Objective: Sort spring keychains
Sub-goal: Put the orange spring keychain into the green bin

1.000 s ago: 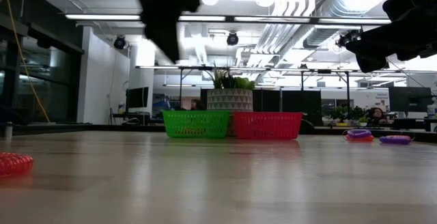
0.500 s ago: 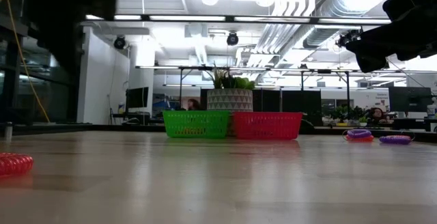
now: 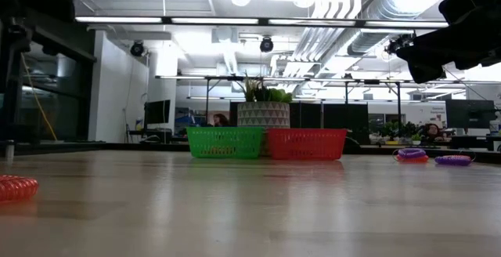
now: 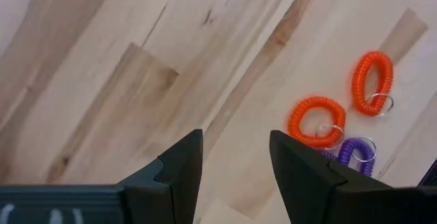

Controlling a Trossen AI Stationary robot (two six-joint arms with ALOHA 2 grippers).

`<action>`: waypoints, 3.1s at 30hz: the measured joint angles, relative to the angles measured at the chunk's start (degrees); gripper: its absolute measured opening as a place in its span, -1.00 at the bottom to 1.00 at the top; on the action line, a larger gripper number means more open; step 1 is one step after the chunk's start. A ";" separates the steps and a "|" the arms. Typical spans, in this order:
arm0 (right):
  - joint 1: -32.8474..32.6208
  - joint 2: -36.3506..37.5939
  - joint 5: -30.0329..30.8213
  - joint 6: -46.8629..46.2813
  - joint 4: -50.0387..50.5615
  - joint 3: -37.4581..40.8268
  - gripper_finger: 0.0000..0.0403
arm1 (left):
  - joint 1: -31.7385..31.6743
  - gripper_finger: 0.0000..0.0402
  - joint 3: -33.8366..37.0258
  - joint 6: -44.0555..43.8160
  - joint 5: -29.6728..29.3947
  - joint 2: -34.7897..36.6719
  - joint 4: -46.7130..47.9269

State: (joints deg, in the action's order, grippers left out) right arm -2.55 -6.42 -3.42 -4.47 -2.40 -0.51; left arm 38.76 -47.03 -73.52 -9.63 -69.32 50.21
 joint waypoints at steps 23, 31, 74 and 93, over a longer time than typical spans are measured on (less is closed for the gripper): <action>0.00 0.00 0.00 0.00 0.00 0.00 -0.21 | 4.05 -0.16 0.00 -4.08 9.55 -14.53 -12.76; 0.00 0.00 0.00 0.00 -0.02 0.02 -0.21 | 4.05 -0.16 -3.05 1.13 8.04 -17.49 -12.67; 0.00 0.00 0.00 0.00 0.00 0.01 -0.21 | 1.30 -0.19 -16.81 15.42 5.49 -34.71 -3.39; 0.00 0.00 0.00 0.00 0.00 0.01 -0.21 | -0.08 -0.96 -16.70 20.81 5.08 -35.84 -4.33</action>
State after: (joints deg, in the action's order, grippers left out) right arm -2.55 -6.42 -3.42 -4.47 -2.39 -0.50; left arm 38.68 -63.72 -52.71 -4.55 -105.16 45.89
